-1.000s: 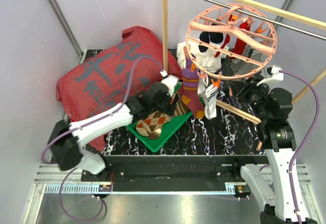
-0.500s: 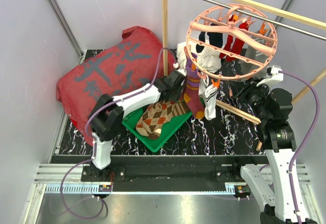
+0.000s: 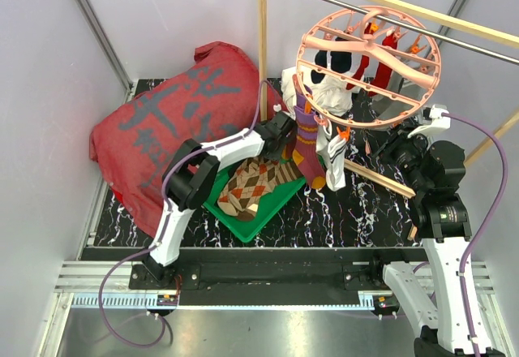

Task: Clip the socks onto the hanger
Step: Pick up the sock from the bin, then clamp the sock onto the hanger.

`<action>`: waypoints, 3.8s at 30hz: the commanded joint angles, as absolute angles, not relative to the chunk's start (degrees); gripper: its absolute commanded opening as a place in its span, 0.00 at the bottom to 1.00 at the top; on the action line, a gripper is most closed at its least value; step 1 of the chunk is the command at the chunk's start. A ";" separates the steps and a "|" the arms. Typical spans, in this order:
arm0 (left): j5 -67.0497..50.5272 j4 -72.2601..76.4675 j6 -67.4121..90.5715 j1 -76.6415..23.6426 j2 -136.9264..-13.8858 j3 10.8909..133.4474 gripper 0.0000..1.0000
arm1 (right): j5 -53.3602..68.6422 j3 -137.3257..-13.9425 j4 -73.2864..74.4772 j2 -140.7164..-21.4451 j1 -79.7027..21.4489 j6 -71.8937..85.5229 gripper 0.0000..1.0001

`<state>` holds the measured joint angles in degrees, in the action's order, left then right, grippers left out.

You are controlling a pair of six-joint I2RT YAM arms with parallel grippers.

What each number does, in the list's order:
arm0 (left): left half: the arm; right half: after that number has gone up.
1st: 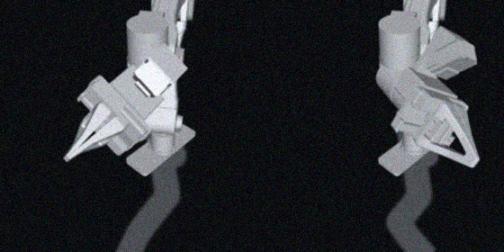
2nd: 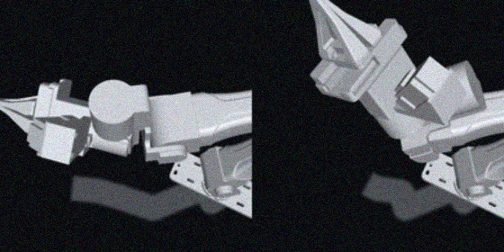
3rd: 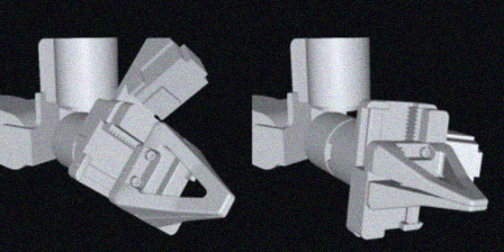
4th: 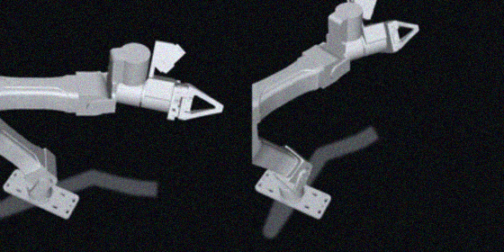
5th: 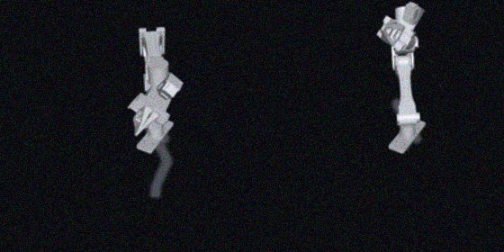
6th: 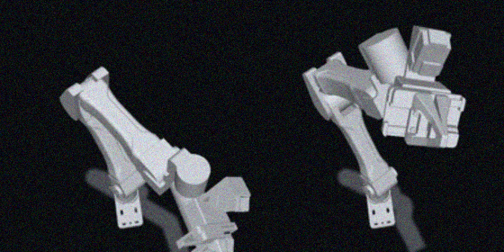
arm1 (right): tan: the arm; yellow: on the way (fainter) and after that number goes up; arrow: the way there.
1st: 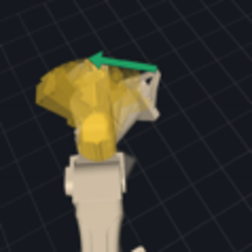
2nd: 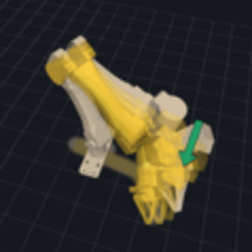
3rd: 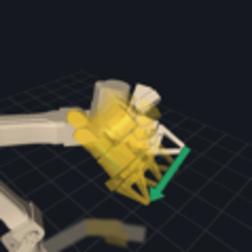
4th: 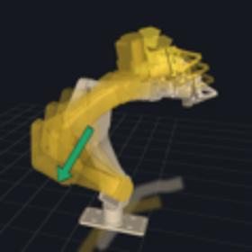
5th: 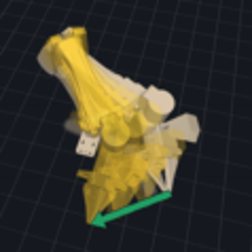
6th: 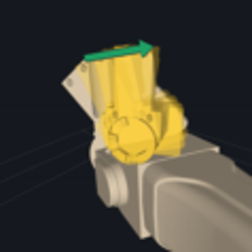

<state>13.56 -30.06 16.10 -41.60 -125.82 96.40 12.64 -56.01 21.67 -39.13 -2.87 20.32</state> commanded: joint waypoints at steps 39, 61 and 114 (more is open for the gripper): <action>5.19 -20.83 18.10 -41.31 -84.90 73.39 0.11 | 11.16 -57.22 20.83 -39.11 -2.72 19.78 0.00; -4.30 8.17 11.60 -52.81 -59.50 66.09 0.00 | 12.04 -60.03 20.30 -40.52 -2.72 21.36 0.00; -0.62 20.92 13.54 -65.13 -94.92 79.98 0.00 | 14.77 -60.29 19.51 -40.26 -2.81 23.73 0.00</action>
